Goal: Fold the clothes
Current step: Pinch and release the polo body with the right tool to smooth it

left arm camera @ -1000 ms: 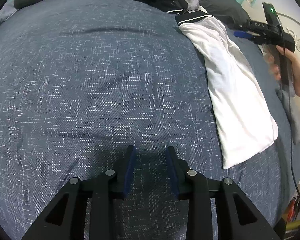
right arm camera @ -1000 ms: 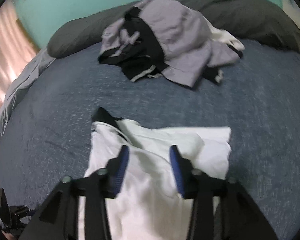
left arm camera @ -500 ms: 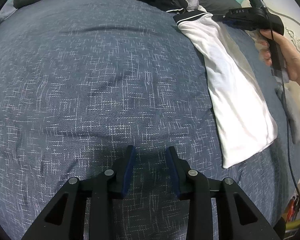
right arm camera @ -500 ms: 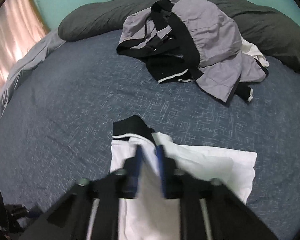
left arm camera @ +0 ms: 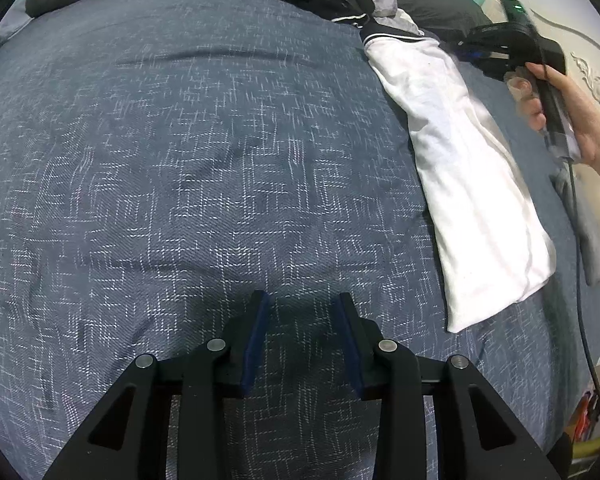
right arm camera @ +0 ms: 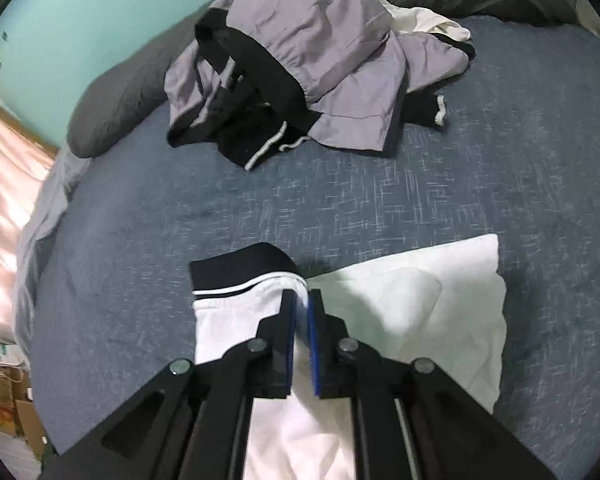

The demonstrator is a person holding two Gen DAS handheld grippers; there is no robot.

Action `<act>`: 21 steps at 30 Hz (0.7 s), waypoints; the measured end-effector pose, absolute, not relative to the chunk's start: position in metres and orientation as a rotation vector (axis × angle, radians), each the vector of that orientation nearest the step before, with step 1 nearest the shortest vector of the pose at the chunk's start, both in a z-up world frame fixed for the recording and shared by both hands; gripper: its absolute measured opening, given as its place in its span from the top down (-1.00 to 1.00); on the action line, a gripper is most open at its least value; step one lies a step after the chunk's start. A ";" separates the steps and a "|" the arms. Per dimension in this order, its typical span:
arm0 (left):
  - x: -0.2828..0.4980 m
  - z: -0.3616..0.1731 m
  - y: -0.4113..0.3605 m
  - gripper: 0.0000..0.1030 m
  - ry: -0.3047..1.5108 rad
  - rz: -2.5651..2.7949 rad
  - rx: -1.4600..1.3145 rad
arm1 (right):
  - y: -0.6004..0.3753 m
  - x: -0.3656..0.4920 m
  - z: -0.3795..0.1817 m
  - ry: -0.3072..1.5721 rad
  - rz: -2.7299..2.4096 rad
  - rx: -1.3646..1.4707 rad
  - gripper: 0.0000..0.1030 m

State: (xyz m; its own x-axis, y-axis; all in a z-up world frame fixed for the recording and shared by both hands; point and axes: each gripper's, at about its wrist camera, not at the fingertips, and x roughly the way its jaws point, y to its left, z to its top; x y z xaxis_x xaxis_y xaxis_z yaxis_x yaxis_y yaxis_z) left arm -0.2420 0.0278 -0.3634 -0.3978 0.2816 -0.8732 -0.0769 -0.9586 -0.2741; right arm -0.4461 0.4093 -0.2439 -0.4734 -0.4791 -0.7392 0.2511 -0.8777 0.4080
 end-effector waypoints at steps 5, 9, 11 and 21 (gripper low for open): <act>-0.241 -0.364 0.030 0.25 -0.280 2.445 -1.585 | 0.434 -0.437 -0.240 -0.399 -2.344 1.279 0.08; -0.243 -0.364 0.033 0.23 -0.280 2.445 -1.583 | 0.452 -0.411 -0.242 -0.309 -2.337 1.309 0.08; -0.243 -0.364 0.036 0.23 -0.278 2.444 -1.581 | 0.451 -0.395 -0.250 -0.206 -2.325 1.337 0.08; -0.249 -0.355 0.069 0.22 -0.228 2.439 -1.545 | 0.451 -0.361 -0.278 -0.049 -2.338 1.386 0.60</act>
